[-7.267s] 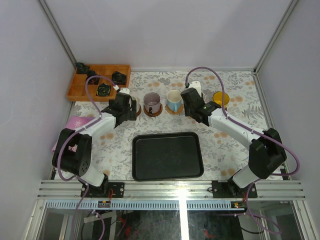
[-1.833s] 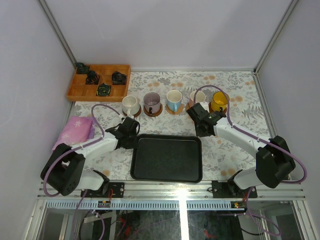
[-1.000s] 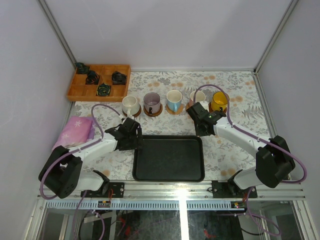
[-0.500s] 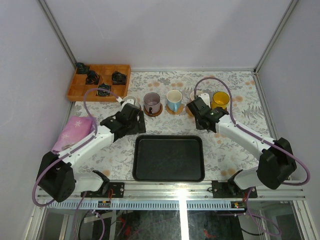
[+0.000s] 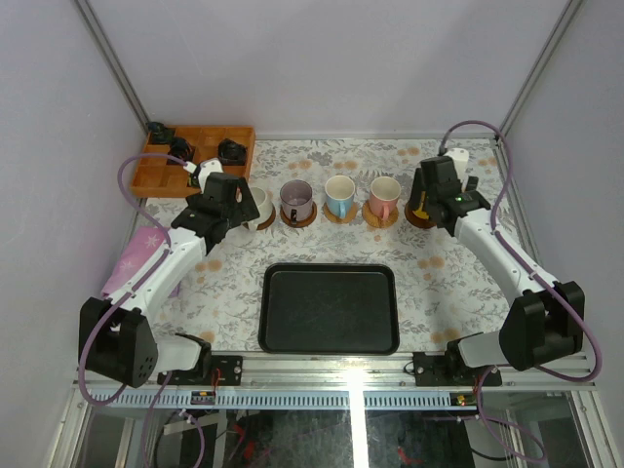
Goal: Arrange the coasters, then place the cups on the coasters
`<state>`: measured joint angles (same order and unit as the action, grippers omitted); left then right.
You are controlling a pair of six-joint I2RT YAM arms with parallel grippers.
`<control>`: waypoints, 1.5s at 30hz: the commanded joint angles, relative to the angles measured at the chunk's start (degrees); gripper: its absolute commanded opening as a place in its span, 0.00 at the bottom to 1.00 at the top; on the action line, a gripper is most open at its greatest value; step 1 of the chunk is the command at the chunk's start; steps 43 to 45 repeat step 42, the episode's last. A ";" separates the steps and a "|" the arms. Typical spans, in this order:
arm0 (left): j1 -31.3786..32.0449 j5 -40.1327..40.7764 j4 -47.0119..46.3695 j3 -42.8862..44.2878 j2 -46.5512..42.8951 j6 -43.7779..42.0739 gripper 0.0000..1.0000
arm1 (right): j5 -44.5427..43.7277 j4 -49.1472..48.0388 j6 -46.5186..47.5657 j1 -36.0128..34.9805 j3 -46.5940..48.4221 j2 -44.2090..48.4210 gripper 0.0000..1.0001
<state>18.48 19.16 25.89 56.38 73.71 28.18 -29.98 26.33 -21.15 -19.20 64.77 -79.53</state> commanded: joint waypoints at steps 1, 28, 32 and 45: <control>-3.00 3.76 -4.78 3.06 1.94 -3.33 1.00 | 2.46 -3.54 0.32 6.75 3.26 1.94 0.99; -23.49 -2.73 -7.96 4.58 1.03 -2.20 1.00 | 0.40 11.25 -8.72 24.04 11.93 -3.19 0.99; -23.53 -2.61 -7.79 4.96 1.91 -2.54 1.00 | 0.74 9.24 -8.79 24.06 10.08 -1.65 0.99; -23.64 -2.14 -7.49 4.17 2.86 -2.84 1.00 | 1.50 6.61 -7.64 24.01 8.15 0.59 0.99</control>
